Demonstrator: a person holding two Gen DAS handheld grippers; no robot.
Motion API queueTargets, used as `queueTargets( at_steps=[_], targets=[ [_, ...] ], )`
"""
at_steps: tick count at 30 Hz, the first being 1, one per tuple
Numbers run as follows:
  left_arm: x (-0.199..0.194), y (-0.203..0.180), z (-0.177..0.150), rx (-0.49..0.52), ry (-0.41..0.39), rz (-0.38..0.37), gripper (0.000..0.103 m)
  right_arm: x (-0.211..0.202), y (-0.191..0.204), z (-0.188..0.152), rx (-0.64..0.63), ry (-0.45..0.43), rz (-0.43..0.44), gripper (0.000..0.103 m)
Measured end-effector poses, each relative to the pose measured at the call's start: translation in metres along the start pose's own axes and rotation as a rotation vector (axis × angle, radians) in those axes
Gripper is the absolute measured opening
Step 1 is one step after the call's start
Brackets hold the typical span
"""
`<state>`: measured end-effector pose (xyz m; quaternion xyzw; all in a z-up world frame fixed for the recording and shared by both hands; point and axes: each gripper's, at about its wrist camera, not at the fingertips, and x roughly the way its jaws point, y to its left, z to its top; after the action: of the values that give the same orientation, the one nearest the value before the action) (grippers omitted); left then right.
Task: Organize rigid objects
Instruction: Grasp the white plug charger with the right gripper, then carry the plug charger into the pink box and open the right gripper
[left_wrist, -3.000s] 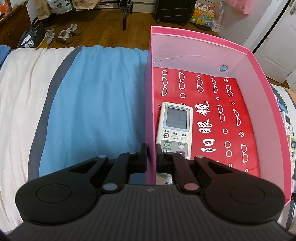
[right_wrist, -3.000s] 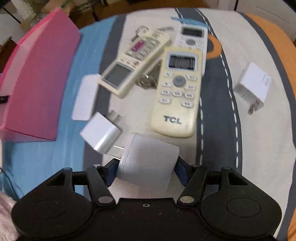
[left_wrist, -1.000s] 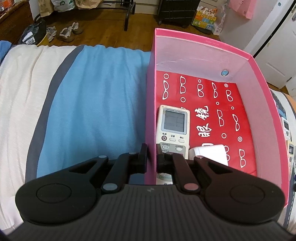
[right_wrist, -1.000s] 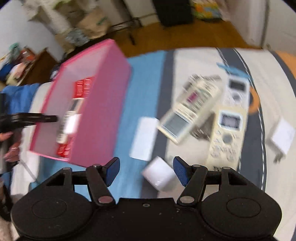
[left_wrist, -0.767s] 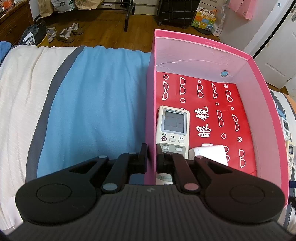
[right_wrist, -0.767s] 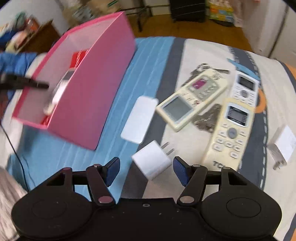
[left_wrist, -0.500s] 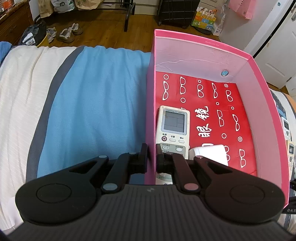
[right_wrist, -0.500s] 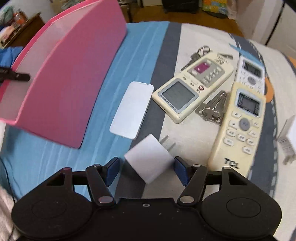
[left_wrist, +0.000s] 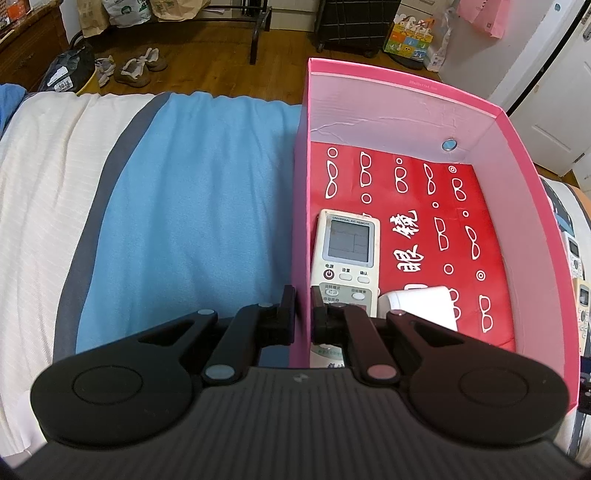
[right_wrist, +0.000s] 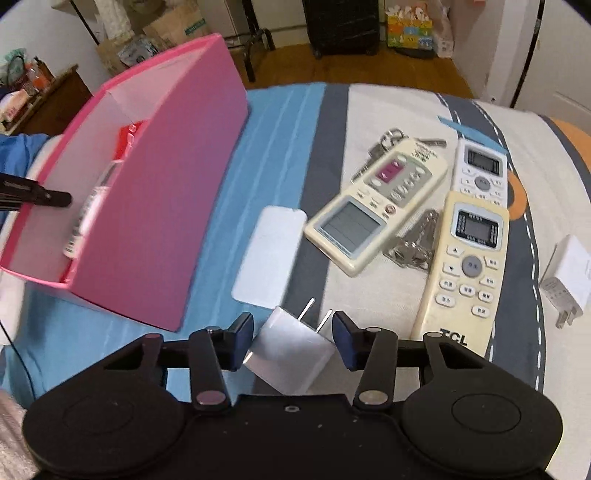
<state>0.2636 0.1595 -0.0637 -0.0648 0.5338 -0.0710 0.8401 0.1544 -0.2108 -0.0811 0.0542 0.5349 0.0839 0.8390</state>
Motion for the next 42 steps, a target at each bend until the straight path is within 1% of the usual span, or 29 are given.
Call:
queueTargets(
  at_steps=[1, 2, 5, 7, 9, 10, 11, 15, 17, 19, 22, 25, 28, 30, 31, 33, 34, 35, 37, 38, 41, 42],
  targets=[
    [0.0, 0.0, 0.0, 0.001, 0.0, 0.002, 0.006, -0.002, 0.003, 0.0, -0.009, -0.005, 0.007, 0.049],
    [0.0, -0.001, -0.001, 0.001, 0.001, 0.003, 0.006, -0.001, 0.006, 0.001, -0.027, -0.002, 0.016, 0.048],
    [0.0, -0.001, -0.001, 0.0, 0.002, 0.004, 0.006, 0.001, 0.01, 0.0, -0.026, 0.008, 0.013, 0.049],
    [0.0, -0.001, -0.001, 0.0, 0.001, 0.004, 0.006, 0.003, 0.009, 0.001, -0.026, 0.026, 0.0, 0.052],
    [0.0, -0.001, -0.001, 0.0, 0.001, 0.004, 0.006, 0.005, 0.006, 0.001, -0.013, 0.035, 0.008, 0.059],
    [0.0, -0.001, -0.001, 0.0, 0.001, 0.004, 0.006, 0.007, 0.005, 0.001, -0.012, 0.052, 0.023, 0.065],
    [0.0, -0.001, -0.001, 0.001, 0.001, 0.005, 0.006, 0.009, 0.006, 0.001, -0.02, 0.063, 0.029, 0.067],
    [0.0, -0.001, -0.001, 0.001, 0.002, 0.005, 0.006, 0.018, 0.017, -0.002, -0.108, 0.074, -0.012, 0.068],
    [0.001, -0.001, -0.002, 0.001, 0.004, 0.005, 0.006, 0.024, 0.024, -0.006, -0.164, 0.075, -0.054, 0.067],
    [0.0, 0.0, -0.002, -0.002, 0.004, 0.004, 0.006, 0.029, 0.03, -0.01, -0.225, 0.06, -0.085, 0.061],
    [0.0, 0.0, -0.002, 0.0, 0.004, 0.005, 0.006, 0.02, 0.034, -0.009, -0.238, 0.024, -0.094, 0.061],
    [0.001, 0.0, -0.002, 0.001, 0.004, 0.006, 0.006, 0.0, 0.034, -0.005, -0.218, -0.044, -0.084, 0.061],
    [0.001, 0.0, -0.002, -0.001, 0.006, 0.005, 0.006, -0.028, 0.036, 0.002, -0.198, -0.137, -0.072, 0.061],
    [0.001, -0.001, -0.003, 0.001, 0.004, 0.007, 0.005, -0.053, 0.043, 0.007, -0.196, -0.206, -0.033, 0.061],
    [0.001, -0.001, -0.002, 0.005, 0.003, 0.008, 0.005, -0.065, 0.046, 0.012, -0.189, -0.237, 0.007, 0.061],
    [0.001, -0.002, -0.002, 0.01, 0.002, 0.014, 0.005, -0.088, 0.058, 0.021, -0.179, -0.284, 0.127, 0.061],
    [0.001, -0.002, -0.002, 0.009, 0.002, 0.015, 0.005, -0.096, 0.068, 0.024, -0.195, -0.299, 0.179, 0.061],
    [0.001, -0.003, -0.002, 0.011, 0.003, 0.016, 0.005, -0.1, 0.082, 0.028, -0.224, -0.306, 0.21, 0.062],
    [0.001, -0.003, -0.002, 0.015, 0.0, 0.015, 0.005, -0.097, 0.109, 0.035, -0.275, -0.282, 0.247, 0.062],
    [0.001, -0.003, -0.003, 0.017, -0.001, 0.013, 0.005, -0.09, 0.122, 0.039, -0.283, -0.251, 0.272, 0.062],
    [0.001, -0.001, -0.004, 0.014, -0.005, 0.003, 0.005, -0.068, 0.146, 0.049, -0.221, -0.15, 0.381, 0.062],
    [0.001, 0.0, -0.004, 0.012, -0.004, 0.0, 0.005, -0.06, 0.156, 0.05, -0.218, -0.122, 0.401, 0.062]
  ],
)
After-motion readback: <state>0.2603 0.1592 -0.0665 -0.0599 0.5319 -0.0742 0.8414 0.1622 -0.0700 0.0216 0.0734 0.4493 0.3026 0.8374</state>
